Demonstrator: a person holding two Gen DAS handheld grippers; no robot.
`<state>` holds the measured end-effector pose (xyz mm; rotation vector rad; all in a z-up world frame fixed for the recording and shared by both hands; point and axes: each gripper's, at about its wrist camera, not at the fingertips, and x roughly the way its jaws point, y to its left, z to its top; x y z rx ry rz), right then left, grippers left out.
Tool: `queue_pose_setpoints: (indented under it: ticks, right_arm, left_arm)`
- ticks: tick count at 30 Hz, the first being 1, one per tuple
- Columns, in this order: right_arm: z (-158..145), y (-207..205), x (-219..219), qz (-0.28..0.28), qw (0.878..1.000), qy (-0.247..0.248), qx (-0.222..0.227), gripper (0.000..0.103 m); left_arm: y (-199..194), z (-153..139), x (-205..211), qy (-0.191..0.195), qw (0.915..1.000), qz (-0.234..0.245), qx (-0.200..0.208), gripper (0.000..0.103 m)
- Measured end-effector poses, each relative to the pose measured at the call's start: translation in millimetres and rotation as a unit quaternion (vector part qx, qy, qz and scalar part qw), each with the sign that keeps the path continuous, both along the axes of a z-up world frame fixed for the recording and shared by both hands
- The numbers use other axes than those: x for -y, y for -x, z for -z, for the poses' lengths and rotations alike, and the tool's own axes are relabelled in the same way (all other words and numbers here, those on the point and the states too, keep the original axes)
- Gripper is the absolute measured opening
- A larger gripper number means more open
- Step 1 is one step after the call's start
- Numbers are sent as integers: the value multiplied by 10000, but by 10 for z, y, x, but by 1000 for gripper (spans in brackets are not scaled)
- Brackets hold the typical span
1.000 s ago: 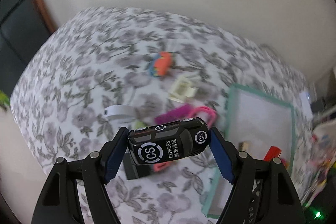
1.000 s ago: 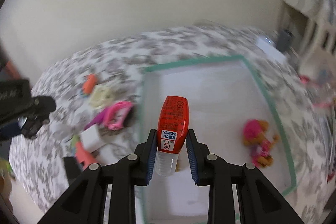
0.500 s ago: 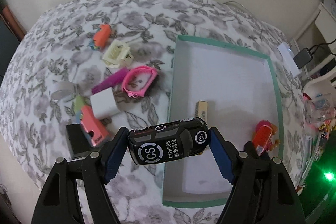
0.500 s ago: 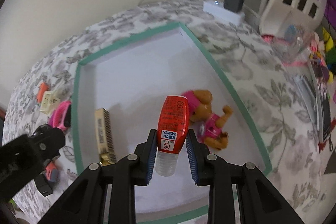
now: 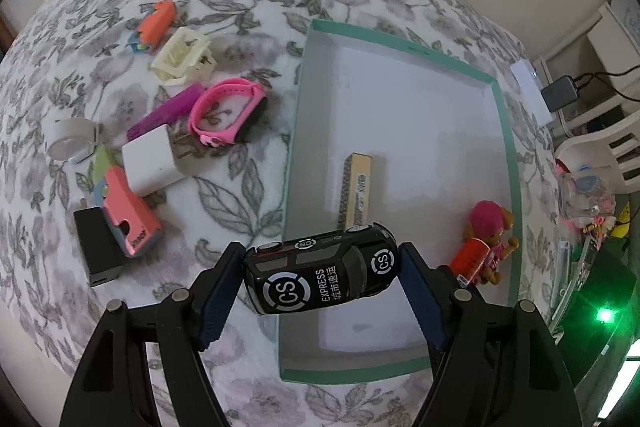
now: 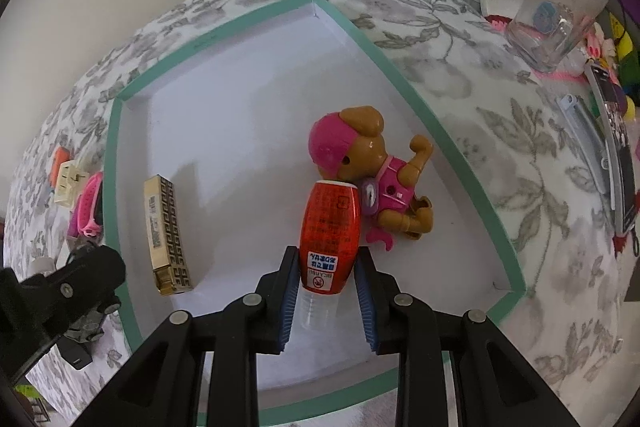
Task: Organize rigid objects
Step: 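Carry the car and bottle into the tray and open both tools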
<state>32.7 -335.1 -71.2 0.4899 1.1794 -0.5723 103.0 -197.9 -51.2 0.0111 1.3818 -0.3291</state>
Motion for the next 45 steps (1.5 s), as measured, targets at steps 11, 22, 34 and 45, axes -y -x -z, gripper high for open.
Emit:
queue_pose_setpoints:
  ticks: [11,22,34,45]
  right_arm:
    - [16,-24,2,0,9999,40,-98,30]
    - [1,-34,-31,10,9999,99,-42,31]
    - [-244,-65,-70,20,9973,673,289,64]
    - [-223,-74,-91,-64,9960,829,313,84]
  left_arm:
    - [-6,171,104,-153,9996,125,-208,78]
    - [-24,208,15,-12,9990,-54,-439,82]
    - [-102,-69,-182,-533,9978,-344,192,87]
    - [-252,2,-466,-1060,9900,-897,240,87]
